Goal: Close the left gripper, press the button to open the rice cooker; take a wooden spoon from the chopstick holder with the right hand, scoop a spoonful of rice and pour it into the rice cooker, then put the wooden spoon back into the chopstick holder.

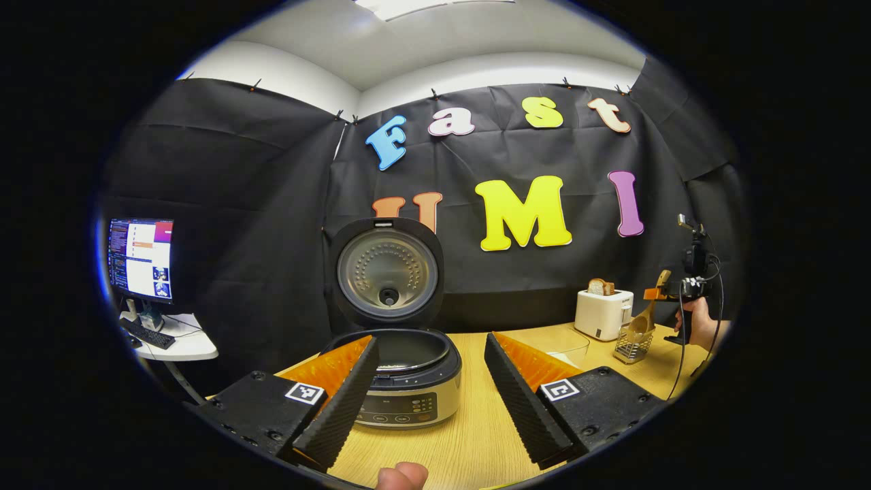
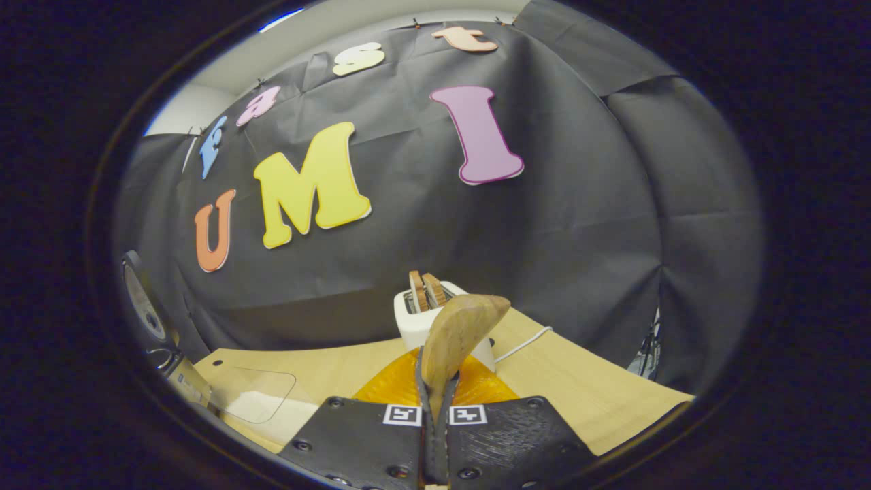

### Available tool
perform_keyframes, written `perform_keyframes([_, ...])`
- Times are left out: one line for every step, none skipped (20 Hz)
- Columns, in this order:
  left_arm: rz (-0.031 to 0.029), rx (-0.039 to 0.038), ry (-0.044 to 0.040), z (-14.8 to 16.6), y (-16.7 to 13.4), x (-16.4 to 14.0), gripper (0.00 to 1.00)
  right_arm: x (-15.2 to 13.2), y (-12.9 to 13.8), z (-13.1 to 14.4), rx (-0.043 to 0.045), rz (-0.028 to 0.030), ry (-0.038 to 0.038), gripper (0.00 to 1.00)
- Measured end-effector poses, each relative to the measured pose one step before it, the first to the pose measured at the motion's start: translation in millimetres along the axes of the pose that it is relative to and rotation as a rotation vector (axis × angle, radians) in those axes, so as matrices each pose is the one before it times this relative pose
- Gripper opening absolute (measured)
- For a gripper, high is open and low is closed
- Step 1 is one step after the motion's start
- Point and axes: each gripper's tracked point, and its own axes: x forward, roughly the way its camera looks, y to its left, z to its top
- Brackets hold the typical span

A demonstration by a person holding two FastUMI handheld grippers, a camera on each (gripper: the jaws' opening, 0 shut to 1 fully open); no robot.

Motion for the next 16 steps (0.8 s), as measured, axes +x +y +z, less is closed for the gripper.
perform_keyframes([-0.00253,0.00304,0.00085,1.08,1.44,-1.58,0.99,-3.45,1.58,7.05,-0.00544,-0.00189,-0.01326,0.01])
perform_keyframes([-0.00267,0.00392,-0.00193,1.97,1.2,-1.26,0.99,-4.65,2.33,9.26,-0.00089,-0.00253,-0.01314,0.0])
perform_keyframes([-0.00366,0.00298,-0.00426,1.83,0.29,-0.02,0.99,-2.94,4.55,9.05,-0.00065,0.00102,-0.01468,0.0])
perform_keyframes([-0.00504,0.00123,-0.00498,2.0,0.1,-0.31,0.99,-4.09,6.62,9.76,-0.00244,0.00482,-0.01165,0.01])
perform_keyframes([-0.00508,0.00111,-0.00255,0.56,0.48,-1.12,0.99,-4.27,8.53,9.38,0.00063,0.00746,-0.01403,0.01])
perform_keyframes([-0.00532,0.00251,-0.00093,0.94,0.47,0.1,0.99,-4.17,13.19,10.54,0.00139,0.01383,-0.01275,0.0])
perform_keyframes([-0.00272,0.00168,0.00058,-0.25,1.47,-0.54,0.99,-3.58,16.62,9.87,-0.0015,0.02143,-0.01725,0.0])
perform_keyframes([-0.00356,0.00236,0.00261,-0.15,1.05,-0.71,0.99,-1.64,19.03,10.45,-0.0059,0.02335,-0.01573,0.0])
perform_keyframes([-0.00393,0.00254,0.00141,0.13,1.33,-0.51,0.99,0.14,17.89,6.22,-0.01002,0.02074,-0.01164,0.0])
perform_keyframes([-0.00468,0.00092,-0.00207,1.01,0.99,-0.27,0.99,1.28,19.18,5.03,-0.01072,0.02148,-0.00434,0.01])
perform_keyframes([-0.0032,0.00244,-0.00208,0.92,0.18,-0.08,0.99,3.33,18.54,0.9,-0.01026,0.02423,-0.00088,0.01])
perform_keyframes([-0.00234,0.00712,0.00143,0.26,1.7,0.05,0.99,4.09,21.58,-0.4,-0.0083,0.02711,0.00421,0.0])
perform_keyframes([0.00152,0.00849,-0.00285,0.34,2.46,-0.14,0.99,4.78,20.08,-3.13,-0.00883,0.02512,0.00932,0.0])
perform_keyframes([0.00393,0.00786,-0.00124,0.01,2.75,-0.24,0.99,4.42,18.1,-5.61,-0.00771,0.02468,0.01147,0.0])
perform_keyframes([0.00634,0.00136,-0.00039,-0.56,2.17,-0.81,0.99,7.04,19.94,-8.56,-0.01285,0.025,0.01802,0.01])
perform_keyframes([0.00465,-0.00416,0.00311,-0.39,2.2,-0.81,0.99,6.62,13.56,-8.77,-0.01106,0.01312,0.02024,0.0])
